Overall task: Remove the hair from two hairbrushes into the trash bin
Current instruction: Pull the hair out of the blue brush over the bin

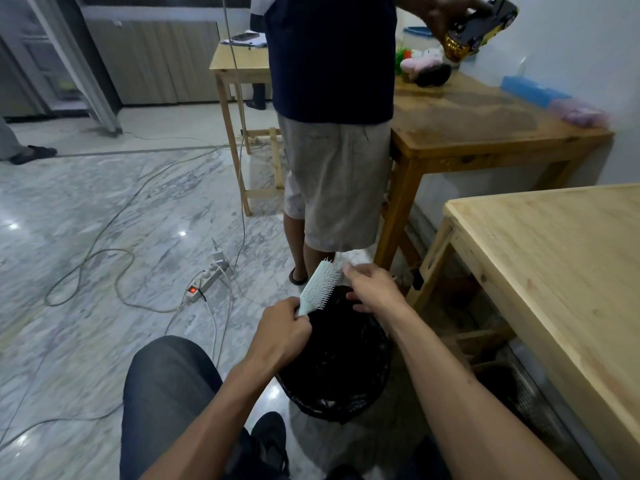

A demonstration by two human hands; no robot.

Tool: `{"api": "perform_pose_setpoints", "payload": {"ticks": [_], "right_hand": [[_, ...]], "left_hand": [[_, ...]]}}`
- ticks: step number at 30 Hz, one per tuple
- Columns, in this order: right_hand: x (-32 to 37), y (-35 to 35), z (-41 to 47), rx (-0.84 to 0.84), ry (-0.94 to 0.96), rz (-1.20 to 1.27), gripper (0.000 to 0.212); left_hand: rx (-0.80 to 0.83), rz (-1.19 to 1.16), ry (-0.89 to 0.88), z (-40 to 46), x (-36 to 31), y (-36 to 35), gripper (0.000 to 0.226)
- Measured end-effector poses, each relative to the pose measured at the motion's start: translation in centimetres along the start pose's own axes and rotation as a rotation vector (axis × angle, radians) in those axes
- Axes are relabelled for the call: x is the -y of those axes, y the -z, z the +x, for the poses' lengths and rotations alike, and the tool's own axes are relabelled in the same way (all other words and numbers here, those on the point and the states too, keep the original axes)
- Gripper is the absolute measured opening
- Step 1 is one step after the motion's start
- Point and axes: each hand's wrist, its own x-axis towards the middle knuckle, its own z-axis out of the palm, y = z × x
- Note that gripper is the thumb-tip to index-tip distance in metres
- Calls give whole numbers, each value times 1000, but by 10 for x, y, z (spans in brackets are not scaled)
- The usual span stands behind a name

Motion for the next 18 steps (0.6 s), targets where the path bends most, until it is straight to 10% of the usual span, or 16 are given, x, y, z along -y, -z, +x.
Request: {"api": "perform_pose_setpoints", "payload": {"ticks": [18], "right_hand": [[62, 31, -17, -94, 149, 272, 15]], "left_hand": [[-35, 51, -314, -3, -27, 32, 30]]}}
